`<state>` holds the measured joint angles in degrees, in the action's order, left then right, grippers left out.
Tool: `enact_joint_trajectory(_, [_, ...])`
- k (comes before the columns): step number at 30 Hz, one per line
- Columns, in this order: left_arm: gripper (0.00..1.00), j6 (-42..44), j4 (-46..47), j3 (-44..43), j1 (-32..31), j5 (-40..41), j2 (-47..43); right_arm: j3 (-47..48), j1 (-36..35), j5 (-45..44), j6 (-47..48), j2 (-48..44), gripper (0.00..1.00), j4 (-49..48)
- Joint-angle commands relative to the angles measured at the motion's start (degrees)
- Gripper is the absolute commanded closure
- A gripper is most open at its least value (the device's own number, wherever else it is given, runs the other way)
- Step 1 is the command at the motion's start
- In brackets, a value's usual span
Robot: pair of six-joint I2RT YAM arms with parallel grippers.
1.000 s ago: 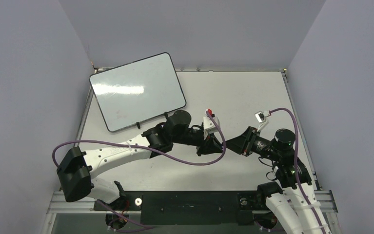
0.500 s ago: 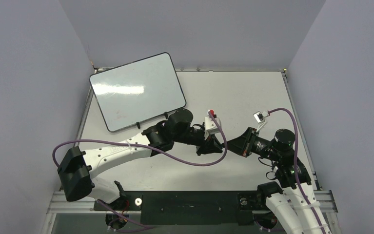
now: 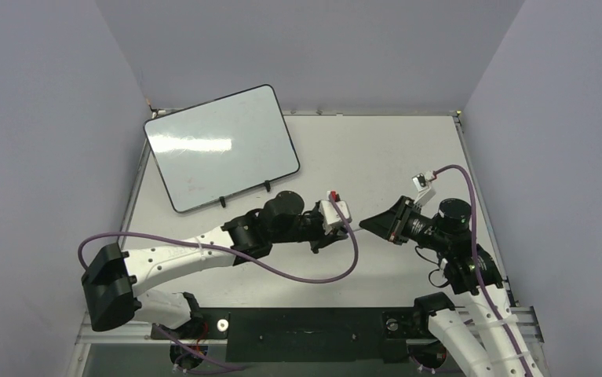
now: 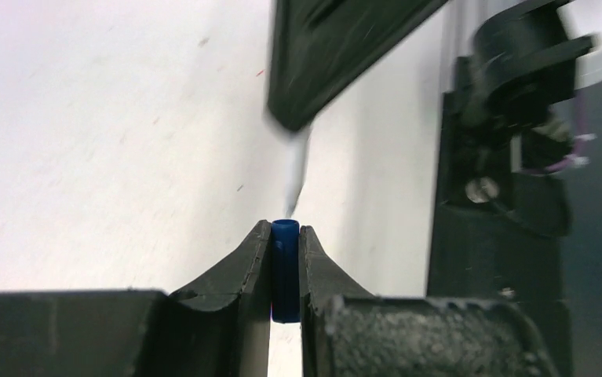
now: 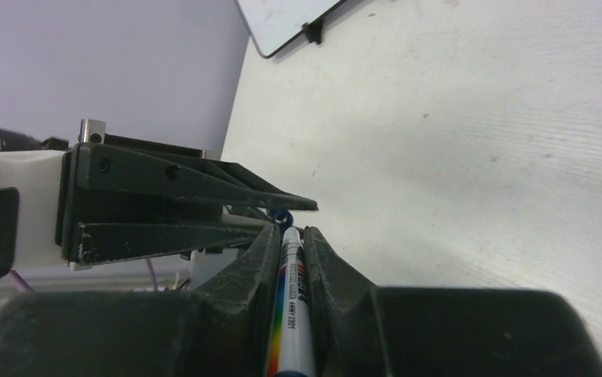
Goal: Write a sentence on the whiteboard
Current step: Open the whiteboard marker from the pen cap, then place the pen cap at the center of the board.
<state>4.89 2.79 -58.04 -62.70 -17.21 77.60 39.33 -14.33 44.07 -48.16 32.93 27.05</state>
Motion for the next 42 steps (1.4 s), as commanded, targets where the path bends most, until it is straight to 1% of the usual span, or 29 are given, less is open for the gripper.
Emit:
enact_joint_trajectory(1, [1.0, 3.01, 2.92, 5.75, 1.02, 14.29, -5.94, 3.19, 1.49, -9.95, 2.09, 0.67, 1.0, 5.21])
enact_joint_trajectory(2, [1.0, 3.19, 4.0, 6.67, 0.19, 17.43, -6.58, 3.42, 1.58, -11.17, 2.14, 0.81, 1.0, 5.52])
enact_joint_trajectory(4, [1.0, 3.22, 5.57, 9.01, -0.34, 19.58, -7.34, 4.04, 1.9, -12.89, 2.57, 1.35, 1.0, 6.67])
enact_joint_trajectory(8, [1.0, 0.31, 8.91, 12.84, -0.02, 20.55, -6.35, 4.8, 2.19, -17.35, 2.81, 1.31, 1.0, 8.03])
enact_joint_trajectory(10, [1.0, -1.72, 10.07, 13.96, 0.02, 21.89, -4.62, 5.85, 2.23, -20.59, 2.85, 0.46, 1.0, 9.39])
enact_joint_trajectory(11, [1.0, -3.57, 10.67, 15.07, 0.03, 22.41, -3.98, 6.97, 2.21, -23.57, 3.19, 0.07, 1.0, 10.91])
enact_joint_trajectory(15, [1.0, -11.29, 16.9, 17.9, 0.18, 23.08, 1.66, 9.59, 2.13, -33.06, 3.56, -2.88, 1.0, 15.28])
enact_joint_trajectory(18, [1.0, -16.88, 23.04, 18.34, -0.17, 22.37, 7.27, 9.3, 2.13, -37.11, 2.3, -5.53, 1.0, 15.83])
enact_joint_trajectory(21, [1.0, -19.72, 26.46, 16.7, -0.5, 22.84, 12.5, 8.11, 2.13, -40.68, 1.23, -7.49, 1.0, 15.79])
enact_joint_trajectory(24, [1.0, -20.76, 26.85, 13.49, -0.5, 23.22, 18.62, 7.22, 2.16, -43.26, 1.74, -8.97, 1.0, 15.74])
enact_joint_trajectory(26, [0.97, -21.06, 26.16, 11.56, -0.52, 23.03, 21.41, 7.03, 2.17, -45.66, 3.05, -10.0, 1.0, 15.74])
enact_joint_trajectory(27, [0.92, -21.1, 25.96, 11.11, -0.5, 22.67, 22.72, 7.01, 2.13, -46.69, 3.55, -10.41, 1.0, 15.75])
enact_joint_trajectory(28, [0.89, -21.35, 25.96, 10.38, -0.5, 22.58, 23.18, 6.88, 2.11, -47.28, 4.44, -10.51, 1.0, 15.75])
enact_joint_trajectory(29, [0.82, -21.56, 25.98, 10.17, -0.52, 22.44, 23.93, 6.85, 2.07, -47.43, 5.13, -10.58, 1.0, 15.8])
enact_joint_trajectory(30, [0.79, -21.71, 25.88, 9.75, -0.51, 22.47, 24.18, 6.64, 2.1, -47.66, 5.46, -10.55, 1.0, 15.77])
enact_joint_trajectory(31, [0.72, -21.78, 25.49, 9.55, -0.54, 22.7, 24.42, 6.55, 2.15, -47.71, 5.91, -10.46, 1.0, 15.76])
enact_joint_trajectory(33, [0.66, -21.75, 24.35, 8.74, -0.5, 23.09, 24.67, 6.22, 2.16, -47.69, 6.42, -10.17, 1.0, 15.73])
enact_joint_trajectory(38, [0.6, -21.39, 20.25, 7.0, -0.52, 23.58, 22.89, 6.06, 2.18, -47.32, 7.48, -10.13, 1.0, 15.43])
enact_joint_trajectory(40, [0.59, -21.26, 17.81, 6.23, -0.39, 24.33, 21.06, 6.29, 2.16, -46.9, 7.97, -9.96, 1.0, 15.44])
enact_joint_trajectory(42, [0.57, -21.07, 15.0, 5.24, 0.4, 23.85, 17.32, 6.43, 2.18, -46.62, 8.26, -9.89, 1.0, 15.36])
